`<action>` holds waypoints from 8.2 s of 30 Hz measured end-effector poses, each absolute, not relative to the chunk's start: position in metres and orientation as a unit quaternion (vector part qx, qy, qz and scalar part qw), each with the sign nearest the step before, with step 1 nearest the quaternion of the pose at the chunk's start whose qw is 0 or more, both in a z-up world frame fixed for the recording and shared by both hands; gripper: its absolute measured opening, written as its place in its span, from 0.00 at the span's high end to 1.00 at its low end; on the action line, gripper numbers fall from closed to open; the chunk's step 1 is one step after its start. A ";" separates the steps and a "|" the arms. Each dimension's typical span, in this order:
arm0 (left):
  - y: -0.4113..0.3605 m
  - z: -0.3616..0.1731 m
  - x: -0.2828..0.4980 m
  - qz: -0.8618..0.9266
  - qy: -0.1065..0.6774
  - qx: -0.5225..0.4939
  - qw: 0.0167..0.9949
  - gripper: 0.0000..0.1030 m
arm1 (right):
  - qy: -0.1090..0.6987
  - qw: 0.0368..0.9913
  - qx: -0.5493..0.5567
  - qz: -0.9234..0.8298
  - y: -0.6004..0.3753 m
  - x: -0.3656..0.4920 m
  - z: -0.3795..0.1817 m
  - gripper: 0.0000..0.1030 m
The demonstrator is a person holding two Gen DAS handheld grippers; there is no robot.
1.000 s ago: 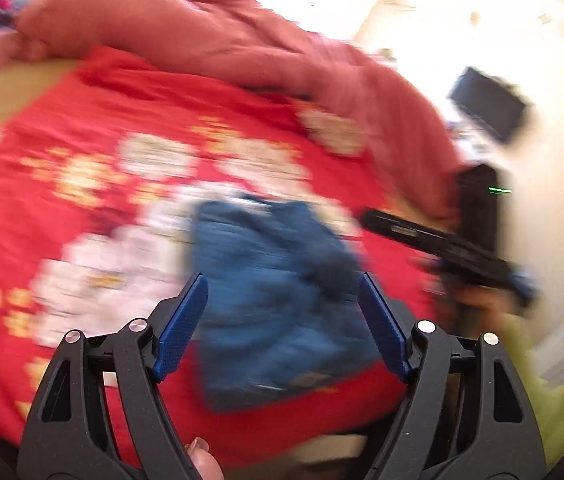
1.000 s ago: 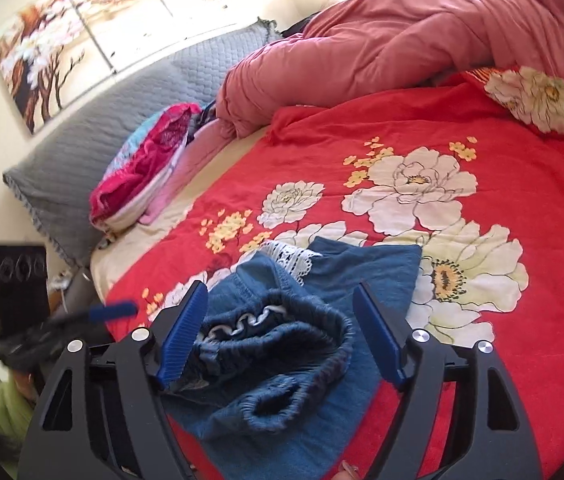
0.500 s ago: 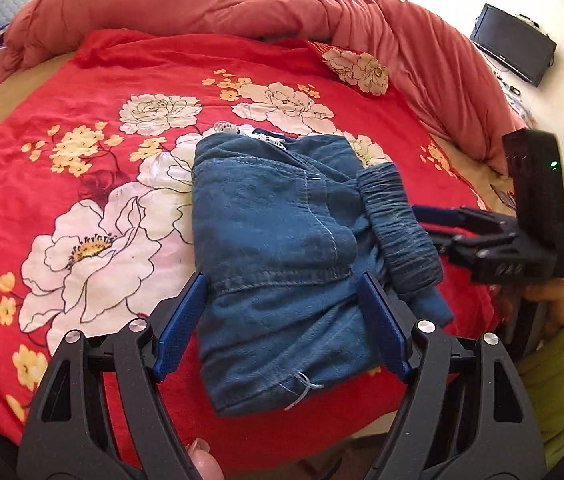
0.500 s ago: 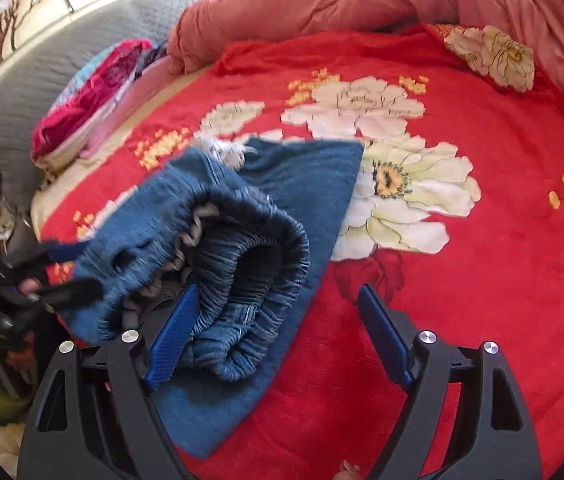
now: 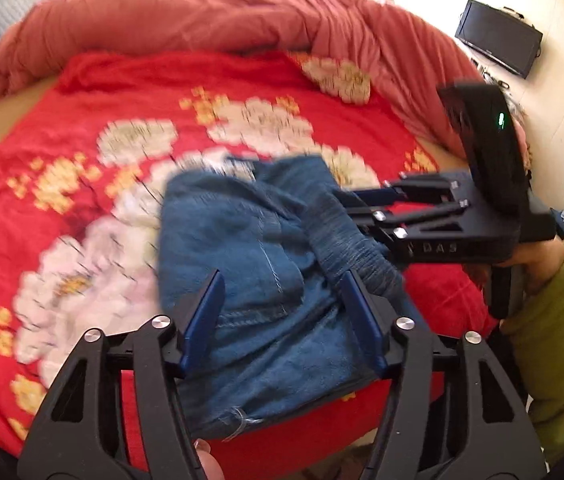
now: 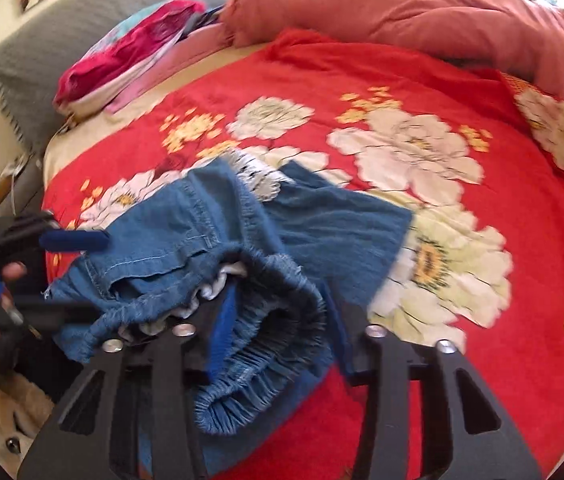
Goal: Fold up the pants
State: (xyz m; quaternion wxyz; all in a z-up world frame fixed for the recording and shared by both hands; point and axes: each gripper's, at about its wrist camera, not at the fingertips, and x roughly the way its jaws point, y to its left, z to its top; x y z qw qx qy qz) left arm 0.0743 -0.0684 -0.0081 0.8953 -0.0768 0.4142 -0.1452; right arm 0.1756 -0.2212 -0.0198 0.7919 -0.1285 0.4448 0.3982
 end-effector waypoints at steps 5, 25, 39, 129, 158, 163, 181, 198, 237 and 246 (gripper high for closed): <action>-0.068 -0.008 0.070 -0.142 0.411 -0.077 0.897 0.49 | 0.411 0.808 -0.091 0.412 -0.224 0.171 0.001 0.84; -0.089 -0.019 0.073 -0.152 0.420 -0.056 0.893 0.49 | 0.386 0.855 0.072 0.340 -0.291 0.169 -0.008 0.80; -0.087 -0.025 0.065 -0.152 0.423 -0.054 0.892 0.49 | 0.427 0.843 -0.020 0.327 -0.245 0.149 -0.024 0.55; -0.022 -0.040 0.093 -0.081 0.460 -0.079 0.881 0.22 | 0.462 0.824 0.107 0.311 -0.265 0.176 -0.051 0.28; -0.039 -0.005 0.104 -0.107 0.411 -0.093 0.900 0.69 | 0.370 0.852 0.074 0.363 -0.248 0.153 -0.013 0.73; -0.036 0.008 0.125 -0.099 0.389 -0.080 0.912 0.69 | 0.345 0.866 0.053 0.359 -0.240 0.175 0.004 0.73; -0.024 -0.033 0.157 -0.059 0.412 -0.055 0.908 0.54 | 0.432 0.859 0.075 0.264 -0.244 0.225 -0.048 0.37; -0.016 0.003 0.093 -0.046 0.379 -0.050 0.923 0.15 | 0.299 0.930 0.002 0.215 -0.252 0.130 0.016 0.05; -0.021 -0.029 0.019 -0.021 0.399 -0.068 0.914 0.09 | 0.337 0.921 -0.007 0.196 -0.265 0.047 -0.010 0.05; -0.020 -0.026 0.018 -0.023 0.397 -0.070 0.915 0.09 | 0.341 0.919 -0.006 0.196 -0.265 0.044 -0.010 0.05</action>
